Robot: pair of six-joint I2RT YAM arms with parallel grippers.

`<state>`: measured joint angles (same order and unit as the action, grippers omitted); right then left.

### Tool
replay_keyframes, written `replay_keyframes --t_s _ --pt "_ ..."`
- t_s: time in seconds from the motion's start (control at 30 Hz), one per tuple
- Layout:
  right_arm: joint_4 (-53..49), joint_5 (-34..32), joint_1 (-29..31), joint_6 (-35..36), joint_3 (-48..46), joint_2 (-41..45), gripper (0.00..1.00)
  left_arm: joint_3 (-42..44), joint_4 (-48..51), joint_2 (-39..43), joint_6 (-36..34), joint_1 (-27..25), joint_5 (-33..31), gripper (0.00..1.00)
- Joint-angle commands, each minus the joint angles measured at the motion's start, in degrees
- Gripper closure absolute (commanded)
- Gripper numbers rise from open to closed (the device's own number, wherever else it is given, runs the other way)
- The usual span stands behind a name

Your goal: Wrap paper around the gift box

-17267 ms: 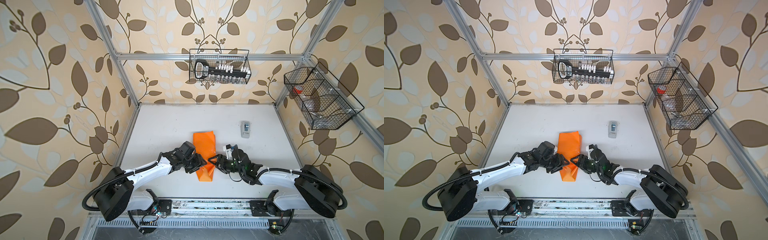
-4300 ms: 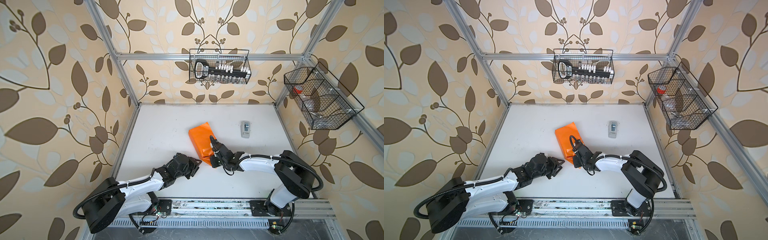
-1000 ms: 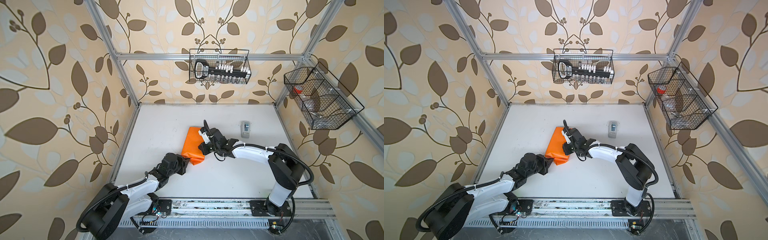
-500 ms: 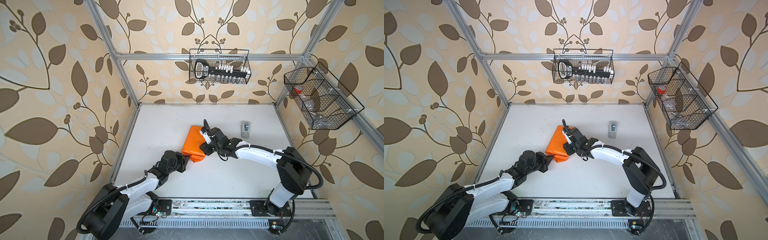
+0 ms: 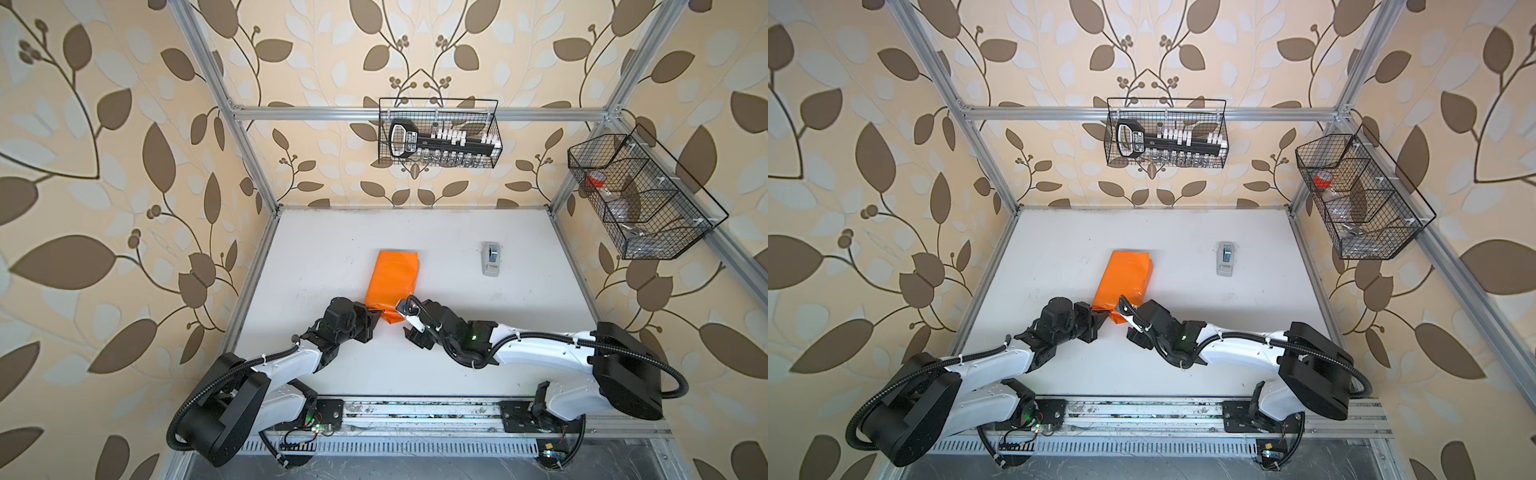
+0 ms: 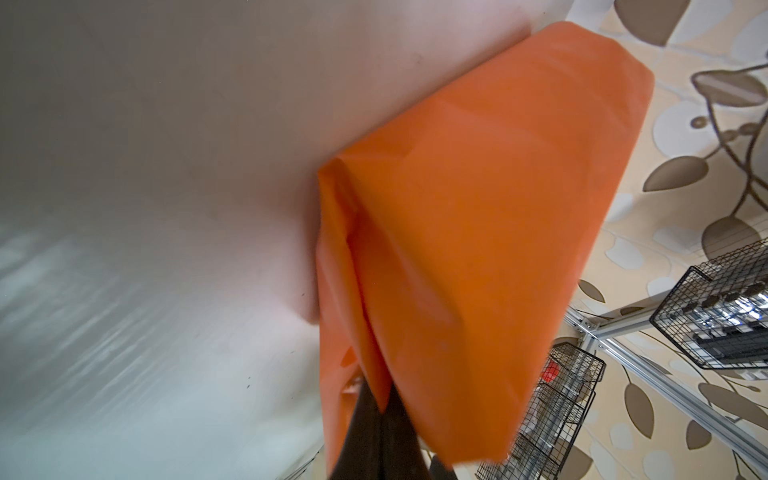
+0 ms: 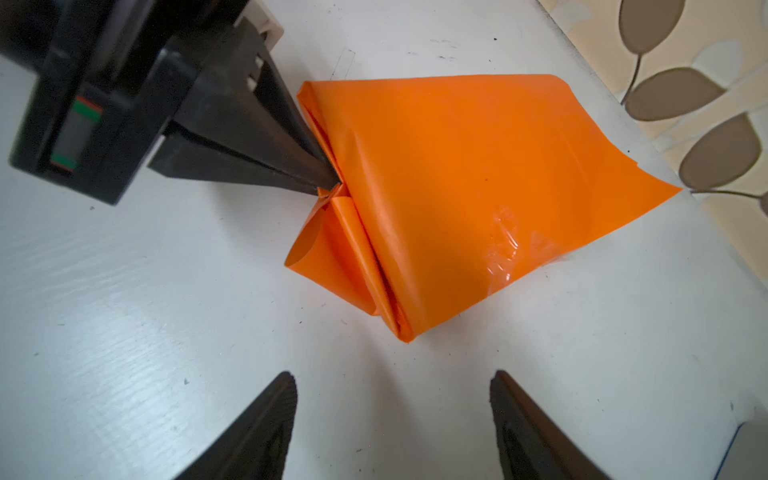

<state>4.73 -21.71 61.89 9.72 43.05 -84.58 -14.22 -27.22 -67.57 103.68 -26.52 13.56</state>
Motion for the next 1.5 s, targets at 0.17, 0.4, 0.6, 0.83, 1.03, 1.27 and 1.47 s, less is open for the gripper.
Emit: replay_keyframes --t_s 0.17,0.4,0.6,0.83,1.03,1.27,1.47 --pt "15.04 -9.57 4.29 12.29 -0.31 -7.65 0.22 -1.69 -2.21 0.46 -0.57 0.59 1.27 1.0" --pt "17.23 -8.63 4.21 16.29 1.91 -11.5 0.22 -0.91 -1.75 1.7 -0.32 0.68 1.37 1.0" --pt "16.98 -6.98 3.07 16.31 4.37 -15.17 0.22 -0.79 -1.54 1.92 -0.32 1.03 1.47 1.0" --pt "13.95 -2.82 0.96 15.17 6.6 -16.41 0.3 -0.83 -1.38 1.74 -0.32 1.3 1.78 1.0" --pt "11.08 0.13 0.52 13.82 7.22 -17.16 0.41 -0.79 -1.6 1.3 -0.25 1.56 1.99 1.0" --pt "9.61 3.05 -0.23 12.22 7.4 -17.27 0.48 -1.07 -1.38 1.39 -0.23 1.87 2.33 1.0" --pt "7.98 4.76 -1.42 11.13 8.17 -17.17 0.52 -1.72 0.53 3.32 -1.1 2.31 2.68 0.67"
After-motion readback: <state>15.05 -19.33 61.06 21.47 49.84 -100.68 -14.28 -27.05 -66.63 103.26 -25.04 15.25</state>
